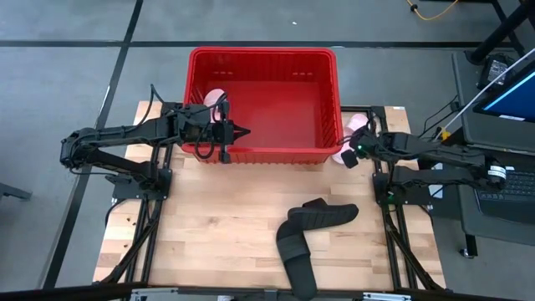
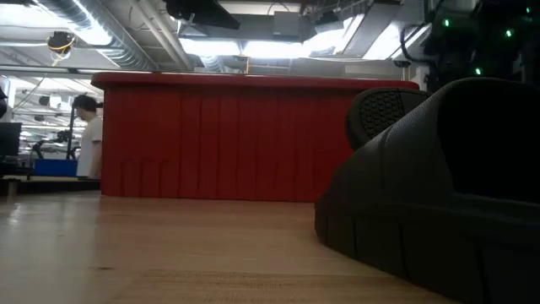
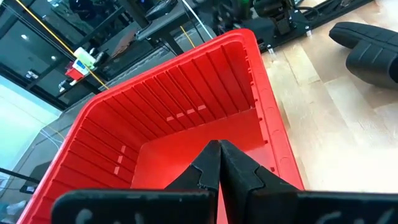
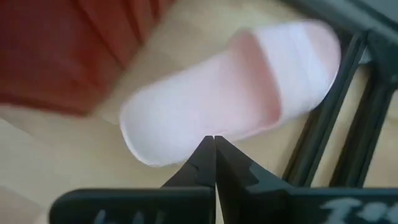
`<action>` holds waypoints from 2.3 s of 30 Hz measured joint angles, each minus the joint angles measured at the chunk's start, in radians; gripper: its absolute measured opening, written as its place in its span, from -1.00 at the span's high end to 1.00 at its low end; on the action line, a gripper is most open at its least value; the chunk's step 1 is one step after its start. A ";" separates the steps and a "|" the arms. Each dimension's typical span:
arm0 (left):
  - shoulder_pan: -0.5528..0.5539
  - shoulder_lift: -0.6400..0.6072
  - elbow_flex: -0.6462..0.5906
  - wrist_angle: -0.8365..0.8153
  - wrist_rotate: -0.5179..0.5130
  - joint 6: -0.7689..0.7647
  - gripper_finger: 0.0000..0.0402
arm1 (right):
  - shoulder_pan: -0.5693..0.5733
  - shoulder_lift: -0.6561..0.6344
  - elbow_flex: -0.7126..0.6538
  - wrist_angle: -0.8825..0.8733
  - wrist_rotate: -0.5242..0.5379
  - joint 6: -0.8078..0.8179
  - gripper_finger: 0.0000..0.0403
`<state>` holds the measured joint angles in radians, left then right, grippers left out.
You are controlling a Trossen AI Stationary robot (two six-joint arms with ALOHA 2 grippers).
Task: Pick and place slides into bin
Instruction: Put the pink slides into the red bin
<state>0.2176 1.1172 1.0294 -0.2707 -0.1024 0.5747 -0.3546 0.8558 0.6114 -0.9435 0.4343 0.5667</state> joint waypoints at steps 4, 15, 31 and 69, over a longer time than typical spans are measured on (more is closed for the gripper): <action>0.000 0.000 0.000 0.000 0.000 -0.001 0.99 | 0.000 0.000 -0.057 0.047 -0.002 0.024 0.98; 0.000 0.000 0.000 0.002 0.000 -0.016 0.99 | 0.000 0.000 -0.061 0.102 0.011 0.032 0.98; 0.000 0.000 0.000 -0.002 0.000 -0.021 0.99 | -0.001 0.048 -0.061 0.054 0.145 0.138 0.80; -0.001 0.000 0.000 -0.020 0.000 -0.040 0.99 | -0.149 0.054 -0.202 0.305 0.201 0.079 0.46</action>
<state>0.2165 1.1175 1.0294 -0.2909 -0.1020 0.5350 -0.5041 0.9096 0.4095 -0.6383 0.6357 0.6458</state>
